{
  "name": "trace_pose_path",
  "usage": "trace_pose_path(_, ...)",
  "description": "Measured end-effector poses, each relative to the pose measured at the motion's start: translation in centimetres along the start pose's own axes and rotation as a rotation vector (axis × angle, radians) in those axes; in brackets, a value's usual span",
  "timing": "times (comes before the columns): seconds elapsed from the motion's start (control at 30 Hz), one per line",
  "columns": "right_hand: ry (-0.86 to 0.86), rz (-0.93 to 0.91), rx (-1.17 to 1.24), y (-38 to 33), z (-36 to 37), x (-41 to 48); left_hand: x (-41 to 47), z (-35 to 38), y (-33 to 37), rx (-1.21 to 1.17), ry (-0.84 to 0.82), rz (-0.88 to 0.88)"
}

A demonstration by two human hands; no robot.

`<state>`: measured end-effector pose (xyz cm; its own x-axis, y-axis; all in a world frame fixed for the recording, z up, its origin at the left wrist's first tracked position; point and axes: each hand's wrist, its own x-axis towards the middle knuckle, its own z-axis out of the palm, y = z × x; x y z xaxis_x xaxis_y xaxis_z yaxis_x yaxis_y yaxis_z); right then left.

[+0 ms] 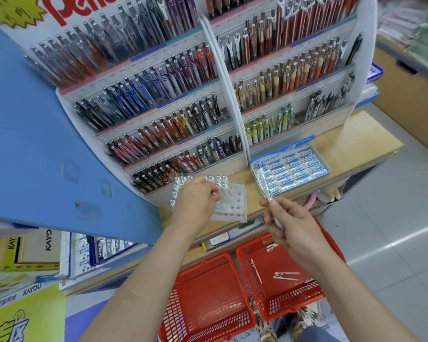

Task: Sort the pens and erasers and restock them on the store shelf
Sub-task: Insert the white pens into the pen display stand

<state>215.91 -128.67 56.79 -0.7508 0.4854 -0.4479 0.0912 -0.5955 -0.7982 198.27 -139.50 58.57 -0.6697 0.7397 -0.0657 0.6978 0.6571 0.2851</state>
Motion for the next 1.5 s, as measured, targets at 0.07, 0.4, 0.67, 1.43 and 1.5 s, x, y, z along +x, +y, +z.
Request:
trace_pose_path(0.07,-0.011,-0.004,-0.019,0.0,-0.1,-0.1,-0.1,-0.1,0.0,-0.031,-0.004,-0.044)
trace_pose_path(0.4,-0.150,0.013,-0.260,-0.6,0.6,-0.2,-1.6,-4.3,3.4,-0.971,-0.185,-0.250)
trace_pose_path(0.67,0.005,0.045,-0.171,0.2,0.5,0.9,-1.9,-5.2,1.9,-0.920,-0.003,-0.293)
trace_pose_path(1.43,0.195,0.033,-0.491,5.1,2.0,5.2,-0.7,-1.2,0.6,-0.261,0.225,0.015)
trace_pose_path(1.5,0.203,0.028,-0.475,5.3,1.9,5.2,-0.7,-0.9,0.5,-0.236,0.229,0.031)
